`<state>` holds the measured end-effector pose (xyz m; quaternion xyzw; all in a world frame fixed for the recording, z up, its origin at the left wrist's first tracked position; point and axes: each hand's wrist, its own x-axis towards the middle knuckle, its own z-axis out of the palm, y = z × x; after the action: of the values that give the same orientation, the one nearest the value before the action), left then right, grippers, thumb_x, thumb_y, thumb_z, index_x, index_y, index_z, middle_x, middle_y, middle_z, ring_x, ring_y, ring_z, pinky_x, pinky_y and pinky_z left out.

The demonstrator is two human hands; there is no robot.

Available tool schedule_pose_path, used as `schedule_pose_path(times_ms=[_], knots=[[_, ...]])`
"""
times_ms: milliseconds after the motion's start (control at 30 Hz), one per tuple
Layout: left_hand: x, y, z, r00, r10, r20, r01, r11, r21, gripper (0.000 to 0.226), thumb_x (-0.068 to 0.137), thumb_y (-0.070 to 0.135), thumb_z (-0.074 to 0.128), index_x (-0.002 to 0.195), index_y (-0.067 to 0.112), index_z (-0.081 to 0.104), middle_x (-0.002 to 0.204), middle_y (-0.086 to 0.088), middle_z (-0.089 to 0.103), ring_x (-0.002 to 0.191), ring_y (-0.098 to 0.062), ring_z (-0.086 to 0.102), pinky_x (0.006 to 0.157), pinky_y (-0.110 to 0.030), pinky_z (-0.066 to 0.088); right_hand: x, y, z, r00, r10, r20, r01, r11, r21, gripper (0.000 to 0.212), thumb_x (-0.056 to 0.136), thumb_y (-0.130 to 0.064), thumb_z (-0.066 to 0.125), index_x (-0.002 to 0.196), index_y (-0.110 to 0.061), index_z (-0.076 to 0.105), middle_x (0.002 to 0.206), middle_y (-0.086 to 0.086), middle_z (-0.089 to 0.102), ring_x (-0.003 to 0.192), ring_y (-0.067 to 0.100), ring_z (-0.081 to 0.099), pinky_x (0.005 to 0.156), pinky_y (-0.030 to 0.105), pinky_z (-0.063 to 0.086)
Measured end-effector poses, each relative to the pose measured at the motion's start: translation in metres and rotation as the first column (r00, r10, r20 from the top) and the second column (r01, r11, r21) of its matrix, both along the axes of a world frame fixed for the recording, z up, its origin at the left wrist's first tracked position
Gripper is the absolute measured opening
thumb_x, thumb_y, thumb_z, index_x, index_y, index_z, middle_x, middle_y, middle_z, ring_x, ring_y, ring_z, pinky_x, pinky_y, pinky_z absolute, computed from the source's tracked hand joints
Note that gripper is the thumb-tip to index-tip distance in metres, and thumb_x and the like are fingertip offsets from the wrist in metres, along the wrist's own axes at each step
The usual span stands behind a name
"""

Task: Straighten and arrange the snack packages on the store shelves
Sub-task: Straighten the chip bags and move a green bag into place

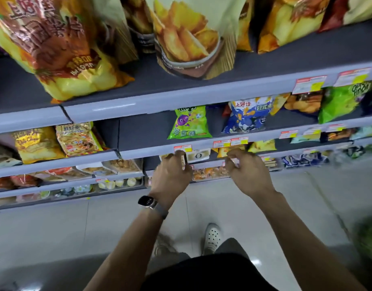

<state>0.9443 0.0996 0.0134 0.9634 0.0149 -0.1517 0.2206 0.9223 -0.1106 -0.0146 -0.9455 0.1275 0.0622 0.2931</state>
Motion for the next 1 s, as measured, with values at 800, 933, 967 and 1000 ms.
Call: schedule_pose_path(times_ms=[800, 933, 967, 1000], knots=[[0.126, -0.047, -0.069, 0.887, 0.46, 0.047, -0.425, 0.851, -0.31, 0.059, 0.096, 0.034, 0.069, 0.145, 0.01, 0.047, 0.138, -0.017, 0.058, 0.127, -0.042, 0.051, 0.103, -0.045, 0.043, 0.134, -0.134, -0.056, 0.981, -0.184, 0.06, 0.155, 0.933, 0.323, 0.113, 0.059, -0.056, 0.094, 0.152, -0.023, 0.038, 0.145, 0.003, 0.043, 0.137, 0.022, 0.035, 0.118, 0.033, 0.031], [0.14, -0.045, -0.069, 0.888, 0.458, 0.029, -0.432, 0.856, -0.285, 0.045, 0.101, 0.038, 0.062, 0.138, 0.013, 0.056, 0.131, -0.016, 0.067, 0.123, -0.041, 0.058, 0.091, -0.037, 0.044, 0.139, -0.135, -0.058, 0.987, -0.157, 0.039, 0.118, 0.865, 0.488, 0.097, 0.063, -0.026, 0.099, 0.144, -0.019, 0.047, 0.137, -0.001, 0.06, 0.128, 0.013, 0.058, 0.117, 0.038, 0.043], [0.142, -0.046, -0.069, 0.887, 0.462, 0.024, -0.438, 0.855, -0.278, 0.038, 0.103, 0.036, 0.06, 0.132, 0.012, 0.06, 0.127, -0.016, 0.069, 0.12, -0.041, 0.06, 0.085, -0.035, 0.042, 0.139, -0.133, -0.057, 0.986, -0.163, 0.034, 0.122, 0.847, 0.518, 0.092, 0.064, -0.021, 0.099, 0.141, -0.017, 0.047, 0.132, -0.004, 0.065, 0.124, 0.012, 0.062, 0.114, 0.039, 0.047], [0.144, -0.046, -0.07, 0.884, 0.467, 0.026, -0.443, 0.853, -0.276, 0.033, 0.104, 0.033, 0.058, 0.128, 0.012, 0.064, 0.124, -0.018, 0.07, 0.118, -0.042, 0.061, 0.081, -0.034, 0.041, 0.14, -0.131, -0.057, 0.984, -0.179, 0.024, 0.139, 0.835, 0.533, 0.088, 0.066, -0.018, 0.098, 0.138, -0.016, 0.048, 0.129, -0.005, 0.068, 0.12, 0.012, 0.065, 0.112, 0.038, 0.049]])
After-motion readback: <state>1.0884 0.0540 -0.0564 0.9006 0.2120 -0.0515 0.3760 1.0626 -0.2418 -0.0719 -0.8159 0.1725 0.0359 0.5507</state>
